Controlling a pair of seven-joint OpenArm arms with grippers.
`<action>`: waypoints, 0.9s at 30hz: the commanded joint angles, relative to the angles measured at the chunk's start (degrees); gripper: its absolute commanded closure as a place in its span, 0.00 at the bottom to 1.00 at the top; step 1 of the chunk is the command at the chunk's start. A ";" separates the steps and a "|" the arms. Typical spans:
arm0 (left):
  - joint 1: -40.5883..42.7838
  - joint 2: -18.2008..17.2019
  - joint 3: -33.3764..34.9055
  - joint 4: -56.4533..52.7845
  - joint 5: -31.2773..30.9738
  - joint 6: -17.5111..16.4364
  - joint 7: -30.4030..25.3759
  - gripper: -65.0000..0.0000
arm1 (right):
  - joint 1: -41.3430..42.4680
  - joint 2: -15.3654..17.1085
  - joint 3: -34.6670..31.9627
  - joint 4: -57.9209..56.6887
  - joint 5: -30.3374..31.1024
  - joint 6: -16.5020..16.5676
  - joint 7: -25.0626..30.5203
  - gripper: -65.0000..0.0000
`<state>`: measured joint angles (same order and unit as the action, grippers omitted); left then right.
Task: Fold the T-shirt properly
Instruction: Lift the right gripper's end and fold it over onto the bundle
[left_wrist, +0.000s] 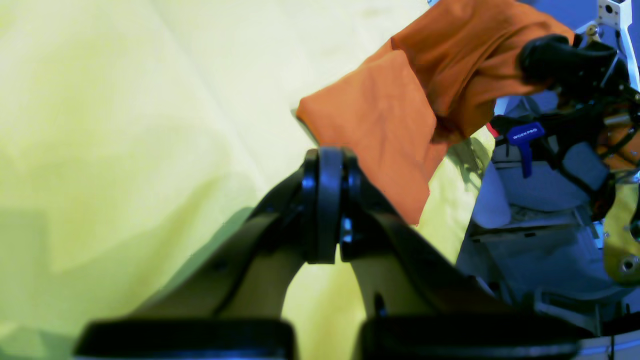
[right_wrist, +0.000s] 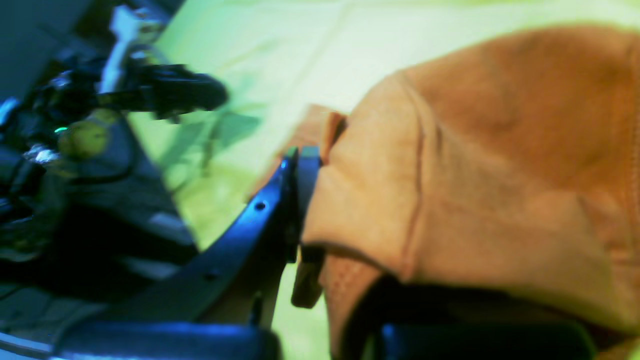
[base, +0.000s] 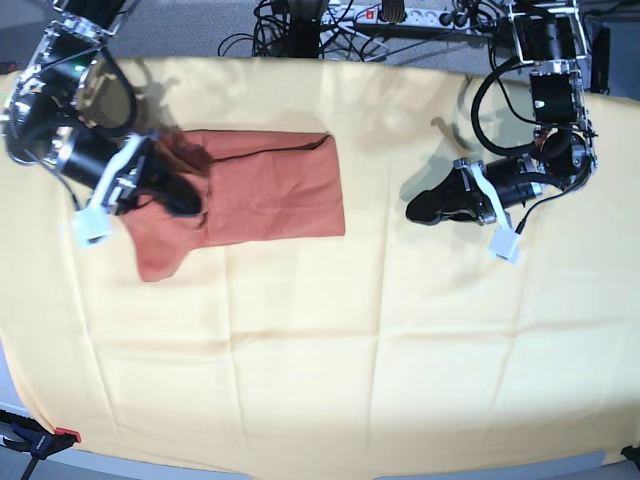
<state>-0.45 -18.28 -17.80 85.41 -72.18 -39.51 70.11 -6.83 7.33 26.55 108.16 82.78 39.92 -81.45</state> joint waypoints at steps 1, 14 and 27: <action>-0.94 -0.61 -0.22 0.96 -1.88 -0.49 -1.03 1.00 | 0.81 -0.50 -1.79 1.11 2.22 0.08 1.45 1.00; -0.96 -0.76 -0.22 0.96 -1.88 -0.49 -1.03 1.00 | 1.14 -7.21 -19.91 1.07 -23.02 0.08 8.35 1.00; -0.15 -0.79 -0.22 0.96 -1.86 -0.49 -1.03 1.00 | 1.14 -7.50 -32.15 1.09 -40.70 0.08 17.86 0.39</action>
<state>0.08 -18.31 -17.72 85.43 -72.27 -39.51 70.11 -6.52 -0.01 -5.50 108.22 40.88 39.70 -64.88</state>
